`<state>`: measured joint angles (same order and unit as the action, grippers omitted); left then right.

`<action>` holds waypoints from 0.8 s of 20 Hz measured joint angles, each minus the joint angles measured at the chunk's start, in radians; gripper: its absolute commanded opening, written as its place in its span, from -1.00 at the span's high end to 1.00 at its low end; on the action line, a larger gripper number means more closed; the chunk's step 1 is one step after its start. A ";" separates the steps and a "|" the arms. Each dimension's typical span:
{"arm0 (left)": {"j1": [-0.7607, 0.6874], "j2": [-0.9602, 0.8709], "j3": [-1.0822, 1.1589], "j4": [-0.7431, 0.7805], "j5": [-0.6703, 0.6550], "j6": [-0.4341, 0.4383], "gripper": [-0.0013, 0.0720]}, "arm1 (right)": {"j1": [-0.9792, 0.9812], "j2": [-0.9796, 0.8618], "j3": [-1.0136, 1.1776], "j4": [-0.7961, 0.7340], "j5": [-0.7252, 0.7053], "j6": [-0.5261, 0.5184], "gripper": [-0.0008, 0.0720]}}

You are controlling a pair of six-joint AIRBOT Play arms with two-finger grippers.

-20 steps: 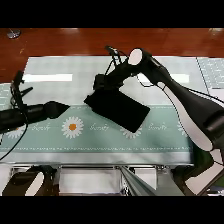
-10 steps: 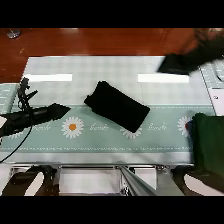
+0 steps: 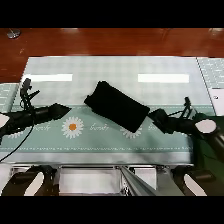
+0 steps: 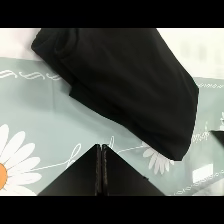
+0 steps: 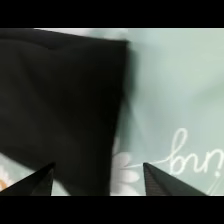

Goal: Fold the shirts.

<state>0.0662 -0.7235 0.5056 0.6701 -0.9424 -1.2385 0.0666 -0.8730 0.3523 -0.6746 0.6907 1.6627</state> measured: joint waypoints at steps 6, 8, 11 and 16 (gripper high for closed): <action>-0.002 -0.004 0.000 0.000 0.000 0.000 0.90 | 0.092 -0.367 0.180 0.098 0.031 -0.103 0.04; -0.008 -0.004 0.000 0.000 0.001 0.000 0.90 | 0.126 -0.478 0.290 0.080 0.074 -0.130 0.89; -0.024 -0.004 0.000 0.000 0.000 0.000 0.90 | 0.149 -0.568 0.515 0.077 0.155 -0.195 0.89; -0.035 -0.004 0.000 0.003 0.000 0.000 0.90 | 0.147 -0.613 1.024 -0.118 0.380 -0.148 0.89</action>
<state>0.0311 -0.7277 0.5053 0.6727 -0.9421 -1.2381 0.2138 -1.4864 1.3766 -0.7929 1.0702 1.5146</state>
